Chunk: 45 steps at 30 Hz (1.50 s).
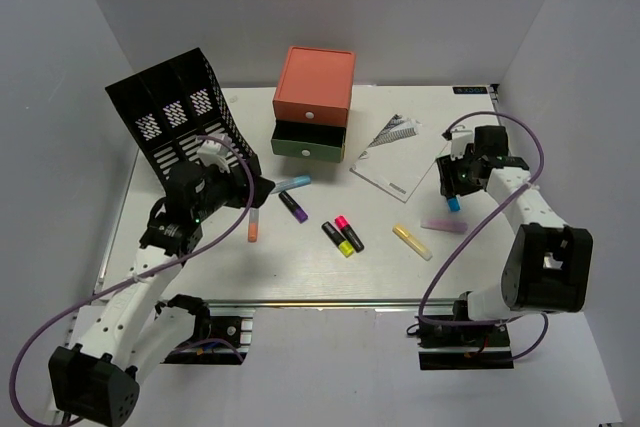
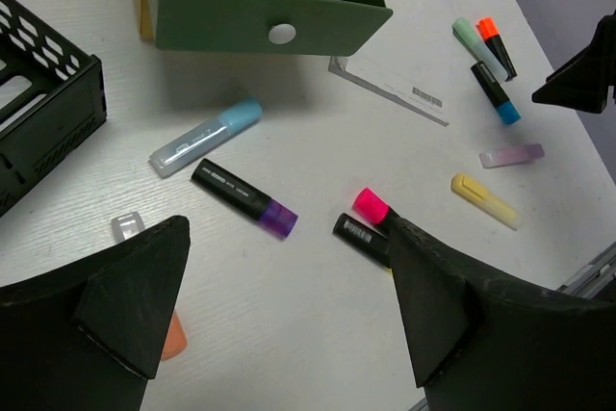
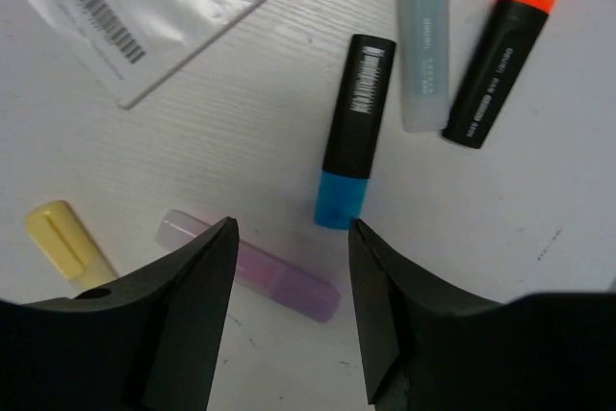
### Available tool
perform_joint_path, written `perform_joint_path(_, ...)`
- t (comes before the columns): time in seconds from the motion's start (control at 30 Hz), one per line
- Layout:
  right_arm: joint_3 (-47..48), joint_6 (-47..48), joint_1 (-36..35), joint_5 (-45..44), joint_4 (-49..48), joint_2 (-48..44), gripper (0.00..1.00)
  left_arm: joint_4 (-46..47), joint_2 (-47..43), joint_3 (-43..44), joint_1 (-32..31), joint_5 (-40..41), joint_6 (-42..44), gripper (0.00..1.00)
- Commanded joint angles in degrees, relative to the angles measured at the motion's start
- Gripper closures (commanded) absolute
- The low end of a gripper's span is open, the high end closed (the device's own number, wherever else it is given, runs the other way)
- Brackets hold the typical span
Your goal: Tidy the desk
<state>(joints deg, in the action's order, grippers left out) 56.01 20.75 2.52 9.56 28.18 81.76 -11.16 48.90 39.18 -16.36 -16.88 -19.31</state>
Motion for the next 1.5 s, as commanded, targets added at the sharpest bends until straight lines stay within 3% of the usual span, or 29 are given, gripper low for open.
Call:
perform_joint_path(0.0,2.8,-1.9,0.1,-7.3,0.4,2.1,0.44,-2.2,-2.1,1.3,-0.3,2.2,1.5,0.07)
perform_joint_path(0.17,3.5,-1.3,0.1,-8.0,0.4,7.4,0.41,-2.0,-3.4,1.1,-0.3,2.9,1.3,0.07)
perform_joint_path(0.37,4.0,-1.9,0.2,-8.9,-2.0,12.3,0.48,-2.1,-3.4,1.0,-0.3,2.8,1.2,0.07)
perform_joint_path(0.93,4.6,-0.3,0.2,-11.0,-7.3,22.1,0.52,-2.1,-2.6,0.8,-0.3,3.1,0.9,0.07)
perform_joint_path(1.03,5.2,0.2,0.2,-10.9,-7.0,23.1,0.62,-2.3,-2.3,0.7,-0.3,3.3,0.9,0.07)
perform_joint_path(1.13,6.0,1.2,0.1,-10.0,-5.5,23.2,0.87,-2.3,-2.1,0.7,-0.3,3.6,1.1,0.07)
perform_joint_path(1.23,6.6,4.5,-0.2,-4.7,-2.4,20.6,1.0,-2.2,-2.0,0.6,-0.3,3.8,1.0,0.07)
perform_joint_path(1.47,10.9,23.1,-2.4,16.5,12.7,6.5,1.0,-0.8,-1.7,0.0,-0.3,2.1,1.2,0.07)
